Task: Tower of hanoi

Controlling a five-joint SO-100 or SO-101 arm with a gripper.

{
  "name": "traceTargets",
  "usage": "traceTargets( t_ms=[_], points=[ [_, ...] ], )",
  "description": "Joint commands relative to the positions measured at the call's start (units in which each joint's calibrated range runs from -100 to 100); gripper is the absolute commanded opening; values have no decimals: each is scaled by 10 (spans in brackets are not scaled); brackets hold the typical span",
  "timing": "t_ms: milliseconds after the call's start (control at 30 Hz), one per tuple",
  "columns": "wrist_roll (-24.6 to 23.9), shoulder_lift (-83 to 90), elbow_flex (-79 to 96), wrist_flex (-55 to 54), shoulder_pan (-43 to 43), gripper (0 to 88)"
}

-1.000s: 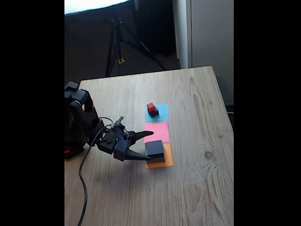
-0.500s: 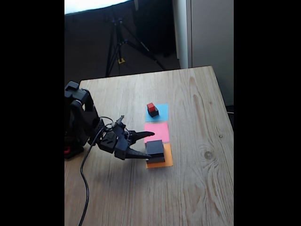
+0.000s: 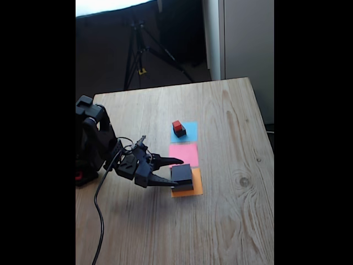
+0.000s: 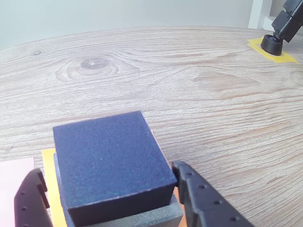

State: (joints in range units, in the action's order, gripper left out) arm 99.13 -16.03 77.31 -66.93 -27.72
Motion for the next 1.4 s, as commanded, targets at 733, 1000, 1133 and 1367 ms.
traceTargets(
  t_ms=[733,1000,1133,1367],
  points=[
    [9,6,-4,-2,10,215],
    [9,4,-3,-2,9,200],
    [9,7,-1,2,9,195],
    [9,54,9,54,11,187]
  ],
)
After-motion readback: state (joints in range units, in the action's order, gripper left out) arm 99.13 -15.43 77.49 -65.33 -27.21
